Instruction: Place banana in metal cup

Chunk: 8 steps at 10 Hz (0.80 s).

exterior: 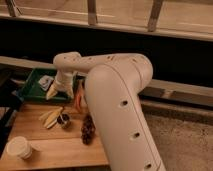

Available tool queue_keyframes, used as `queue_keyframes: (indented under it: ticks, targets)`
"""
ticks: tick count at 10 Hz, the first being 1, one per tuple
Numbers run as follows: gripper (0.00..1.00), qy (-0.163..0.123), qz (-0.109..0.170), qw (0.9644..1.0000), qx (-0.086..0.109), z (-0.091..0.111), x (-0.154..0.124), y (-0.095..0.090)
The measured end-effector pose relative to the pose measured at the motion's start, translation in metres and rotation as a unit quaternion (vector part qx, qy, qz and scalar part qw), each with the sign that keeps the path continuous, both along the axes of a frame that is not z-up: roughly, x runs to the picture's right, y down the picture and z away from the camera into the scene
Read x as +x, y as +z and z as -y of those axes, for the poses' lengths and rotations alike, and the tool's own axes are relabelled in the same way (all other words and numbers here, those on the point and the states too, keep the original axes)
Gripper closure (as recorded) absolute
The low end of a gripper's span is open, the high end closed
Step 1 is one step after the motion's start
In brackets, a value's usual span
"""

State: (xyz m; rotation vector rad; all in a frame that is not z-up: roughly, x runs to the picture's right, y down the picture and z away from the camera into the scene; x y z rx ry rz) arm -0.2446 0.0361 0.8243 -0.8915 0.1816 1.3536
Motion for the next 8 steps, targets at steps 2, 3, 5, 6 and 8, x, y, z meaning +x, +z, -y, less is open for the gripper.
queue_keyframes:
  ticks: [2, 3, 5, 6, 8]
  targets:
    - [0.2, -0.005, -0.001, 1.0, -0.008, -0.006, -0.007, 0.005]
    - [0.2, -0.009, 0.005, 0.9998, -0.015, -0.014, -0.023, 0.009]
    - [0.2, -0.015, 0.01, 0.9994, -0.03, -0.031, -0.04, 0.016]
    - [0.2, -0.015, 0.005, 0.9991, -0.038, -0.037, -0.04, 0.019]
    - [0.2, -0.018, -0.006, 0.9982, -0.057, -0.052, -0.041, 0.026]
